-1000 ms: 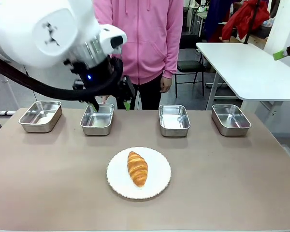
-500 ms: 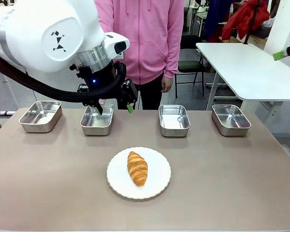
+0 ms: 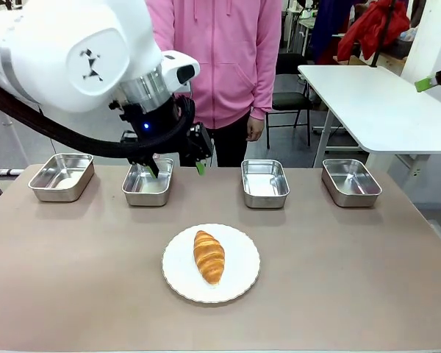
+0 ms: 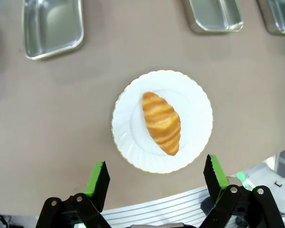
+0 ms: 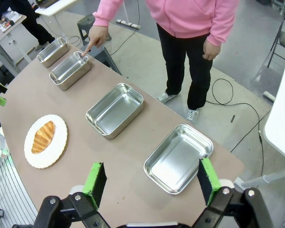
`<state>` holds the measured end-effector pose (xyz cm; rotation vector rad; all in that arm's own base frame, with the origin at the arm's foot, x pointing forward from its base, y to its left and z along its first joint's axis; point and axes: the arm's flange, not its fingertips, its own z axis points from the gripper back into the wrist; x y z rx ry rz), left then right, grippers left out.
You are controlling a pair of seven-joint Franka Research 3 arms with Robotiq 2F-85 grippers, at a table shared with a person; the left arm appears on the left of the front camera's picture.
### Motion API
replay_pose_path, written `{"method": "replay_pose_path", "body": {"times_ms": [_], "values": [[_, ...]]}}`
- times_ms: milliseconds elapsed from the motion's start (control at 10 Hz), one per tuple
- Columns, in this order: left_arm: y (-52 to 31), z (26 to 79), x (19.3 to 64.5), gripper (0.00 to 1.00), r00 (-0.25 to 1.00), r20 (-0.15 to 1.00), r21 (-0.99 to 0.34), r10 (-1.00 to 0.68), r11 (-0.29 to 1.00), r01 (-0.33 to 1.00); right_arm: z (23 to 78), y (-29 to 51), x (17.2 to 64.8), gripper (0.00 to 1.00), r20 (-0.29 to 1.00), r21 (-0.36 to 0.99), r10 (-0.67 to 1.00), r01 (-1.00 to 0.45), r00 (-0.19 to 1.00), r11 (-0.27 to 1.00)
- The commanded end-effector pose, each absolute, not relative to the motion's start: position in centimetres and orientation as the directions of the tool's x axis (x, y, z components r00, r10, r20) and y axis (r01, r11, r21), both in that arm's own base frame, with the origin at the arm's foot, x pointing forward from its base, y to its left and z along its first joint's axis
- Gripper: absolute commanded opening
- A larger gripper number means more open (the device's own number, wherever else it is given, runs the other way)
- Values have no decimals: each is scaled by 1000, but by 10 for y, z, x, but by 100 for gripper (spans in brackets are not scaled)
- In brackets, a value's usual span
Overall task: Place the bread in the container.
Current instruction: Place the Butter Roll into the Airtight Container indicated by the human.
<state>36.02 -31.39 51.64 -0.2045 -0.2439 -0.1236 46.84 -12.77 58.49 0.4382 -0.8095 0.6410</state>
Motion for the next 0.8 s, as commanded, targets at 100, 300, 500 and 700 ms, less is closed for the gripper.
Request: {"method": "replay_pose_path", "body": {"times_ms": [100,300,500,700], "values": [[-326,469,364,100,981,183,-238,58,971,-13,585,-127,468,100,783,121,350,-678,514,725],[-332,436,356,100,984,136,-243,113,967,-78,585,-127,468,100,783,121,350,-678,514,725],[-343,412,356,100,987,106,-255,124,962,-94,585,-127,468,100,783,121,350,-678,514,725],[-359,391,354,100,988,57,-276,145,953,-124,585,-127,468,100,783,121,350,-678,514,725]]}}
